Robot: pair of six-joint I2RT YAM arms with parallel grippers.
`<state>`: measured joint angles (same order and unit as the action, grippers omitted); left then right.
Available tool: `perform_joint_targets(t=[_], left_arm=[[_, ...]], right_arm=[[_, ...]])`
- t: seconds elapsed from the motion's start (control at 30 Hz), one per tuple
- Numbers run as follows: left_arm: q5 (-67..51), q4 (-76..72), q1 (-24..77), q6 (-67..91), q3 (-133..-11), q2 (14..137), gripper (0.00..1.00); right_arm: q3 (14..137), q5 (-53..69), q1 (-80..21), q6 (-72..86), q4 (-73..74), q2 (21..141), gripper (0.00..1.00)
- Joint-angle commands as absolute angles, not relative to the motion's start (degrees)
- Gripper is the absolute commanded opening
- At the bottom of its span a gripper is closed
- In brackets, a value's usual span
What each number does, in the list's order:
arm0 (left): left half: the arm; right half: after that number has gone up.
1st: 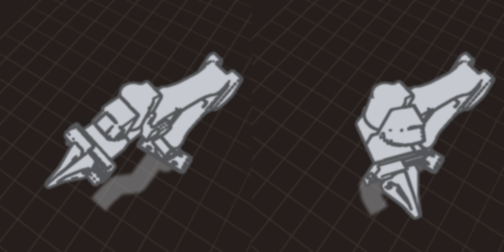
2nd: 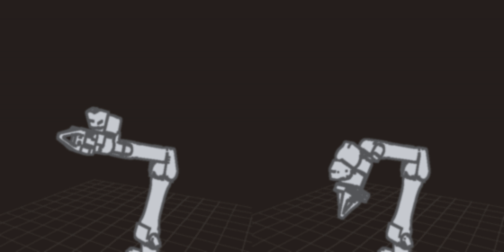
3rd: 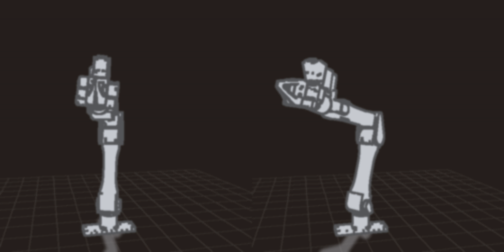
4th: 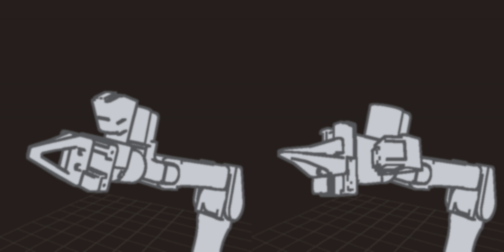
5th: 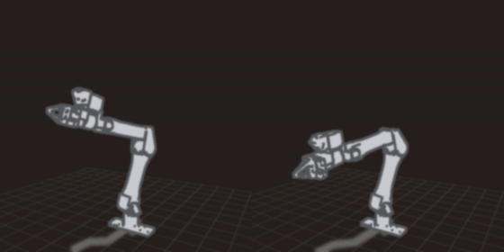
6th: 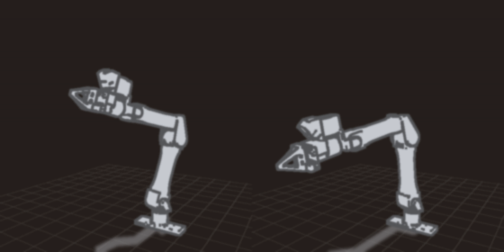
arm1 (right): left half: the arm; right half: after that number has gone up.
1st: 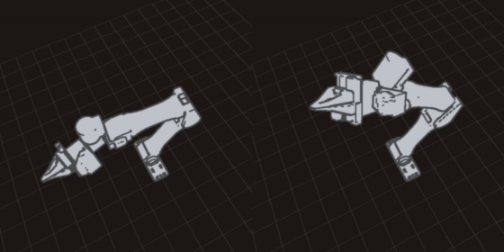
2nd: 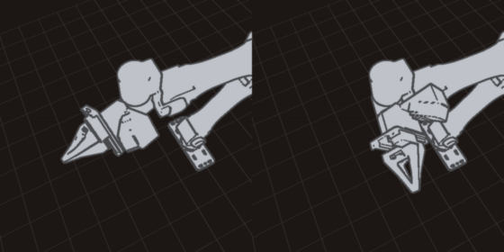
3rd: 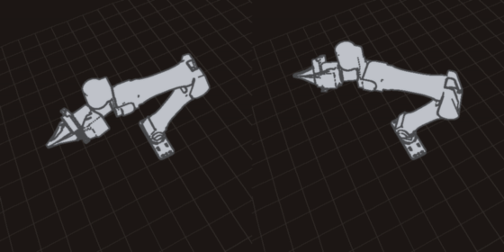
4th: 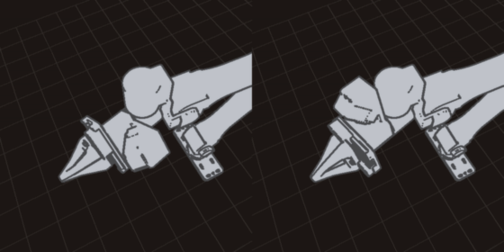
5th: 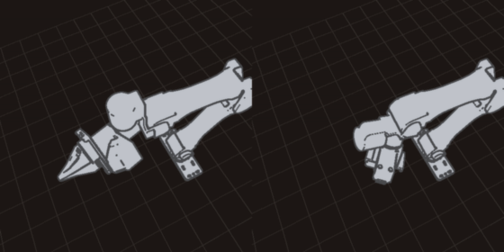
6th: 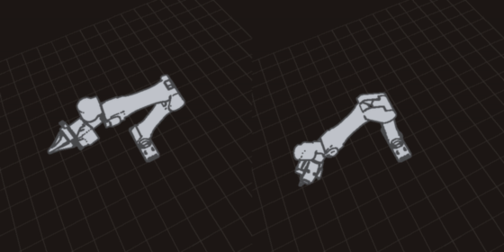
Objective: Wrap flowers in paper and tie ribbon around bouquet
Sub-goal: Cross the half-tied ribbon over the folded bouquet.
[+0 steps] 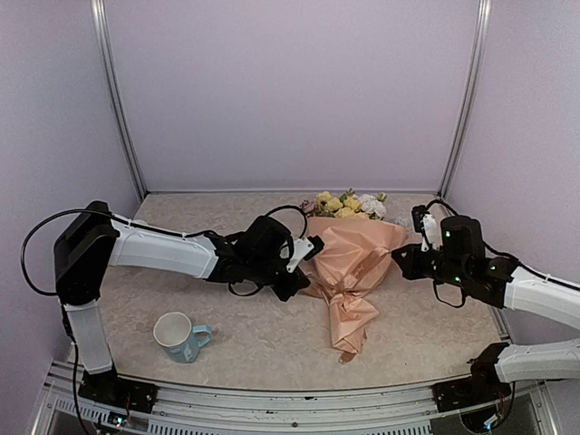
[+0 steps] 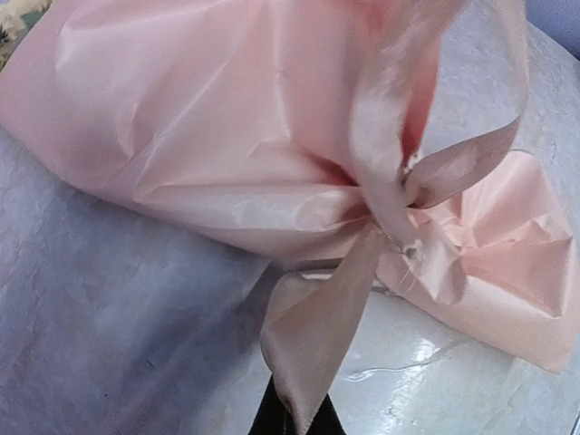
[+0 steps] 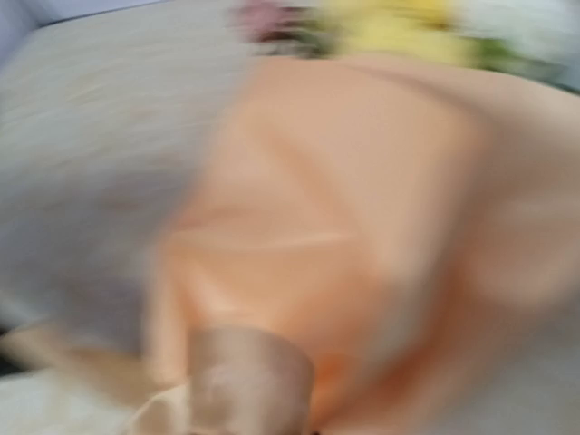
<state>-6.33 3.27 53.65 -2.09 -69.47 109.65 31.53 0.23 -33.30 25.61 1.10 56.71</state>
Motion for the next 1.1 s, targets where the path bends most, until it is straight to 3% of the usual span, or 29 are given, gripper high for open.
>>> perform_joint_targets(t=[0.0, 0.17, 0.27, 0.4, 0.63, 0.73, 0.97, 1.07], left_arm=[[-9.1, 3.3, 56.7, -5.6, -69.4, 105.9, 0.00], [-10.0, 3.9, 59.7, -7.7, -69.0, 102.5, 0.00], [-8.6, 3.6, 61.5, -8.5, -69.2, 100.6, 0.00], [-7.2, 2.7, 63.0, -8.0, -69.9, 98.8, 0.00], [-7.5, 1.6, 64.3, -8.0, -70.4, 99.5, 0.00], [-9.4, 1.0, 64.6, -6.8, -70.4, 100.0, 0.00], [-10.0, -0.9, 66.4, -5.2, -70.3, 102.2, 0.00], [-9.0, -0.8, 66.5, -4.5, -70.7, 103.7, 0.00]], right_arm=[[33.7, -14.3, -28.8, 31.8, 17.0, 53.0, 0.09], [30.8, -8.1, -17.1, 33.2, 18.5, 47.9, 0.17], [29.7, 5.3, -14.7, 27.4, 12.0, 46.8, 0.23], [30.6, 22.2, -15.2, 22.1, 6.1, 48.5, 0.34], [29.2, 28.5, -27.6, 20.6, -1.8, 57.1, 0.53], [28.7, 27.9, -33.6, 19.2, -3.2, 59.0, 0.51], [26.7, 21.0, -36.6, 19.3, 3.1, 57.6, 0.47], [30.3, 15.9, -41.9, 18.0, 6.4, 57.9, 0.36]])
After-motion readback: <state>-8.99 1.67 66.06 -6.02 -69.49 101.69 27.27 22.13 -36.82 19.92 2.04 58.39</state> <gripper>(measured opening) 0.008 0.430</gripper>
